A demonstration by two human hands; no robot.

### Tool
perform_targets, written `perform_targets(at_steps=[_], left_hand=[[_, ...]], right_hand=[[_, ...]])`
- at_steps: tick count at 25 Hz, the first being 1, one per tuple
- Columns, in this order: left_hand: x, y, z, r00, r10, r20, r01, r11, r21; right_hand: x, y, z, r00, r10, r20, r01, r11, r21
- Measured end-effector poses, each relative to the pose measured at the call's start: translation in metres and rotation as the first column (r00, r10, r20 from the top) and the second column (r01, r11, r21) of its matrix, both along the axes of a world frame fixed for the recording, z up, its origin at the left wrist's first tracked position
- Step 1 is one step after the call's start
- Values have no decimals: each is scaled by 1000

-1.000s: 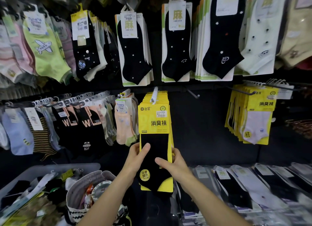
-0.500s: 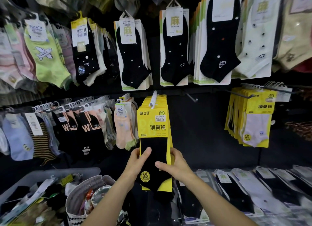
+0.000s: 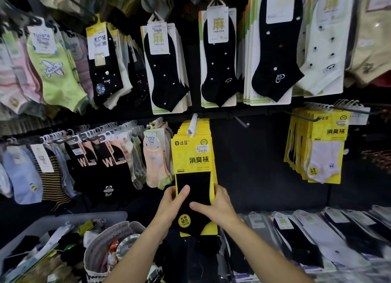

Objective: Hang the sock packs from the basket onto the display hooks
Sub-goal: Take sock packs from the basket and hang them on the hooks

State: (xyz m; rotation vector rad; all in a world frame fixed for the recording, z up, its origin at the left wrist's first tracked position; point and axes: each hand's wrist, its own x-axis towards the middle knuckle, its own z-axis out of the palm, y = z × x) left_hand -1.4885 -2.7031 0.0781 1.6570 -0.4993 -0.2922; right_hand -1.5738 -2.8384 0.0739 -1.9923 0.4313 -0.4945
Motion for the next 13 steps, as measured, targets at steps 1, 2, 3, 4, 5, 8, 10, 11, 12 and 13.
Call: perform_targets(at_steps=[1,2,3,4,5,8,10,11,12,13], left_hand=[[-1,1,1,1000,2,4,-2,1000,2],[-1,1,2,1000,0,12,0,1000,7],[-2,2,3,1000,-7,21,7,1000,9],[-3,2,4,999,-14,29,14,1000,5],[-4,3,4,999,-15,34,15,1000,-6],[-11,5,10,998,12,70,-11,1000,-22],[-13,8,14,995,6,102,-5,1000,-6],[-13,10,15,995,-3,104,2,1000,5],[-15,11,16,995,-6,98,4,1000,13],[-15,11,15,997,-6,81,4,1000,20]], right_hand=[[-1,0,0,1000,-21,-13,21,1000,-7],[-1,0,1,998,-42,-36,41,999,-29],[-2,-1,3,996,-58,-62,54,997,-64],[-2,-1,4,994,-65,-83,56,993,-102],[-3,-1,6,994,-63,-94,51,990,-132],[-8,5,9,994,-53,-96,39,990,-133],[-13,12,7,996,-33,-81,27,998,-62],[-16,15,6,998,-10,-57,10,1000,-9],[-18,17,4,1000,11,-21,-10,999,53],[-20,17,3,1000,24,16,-25,993,114]])
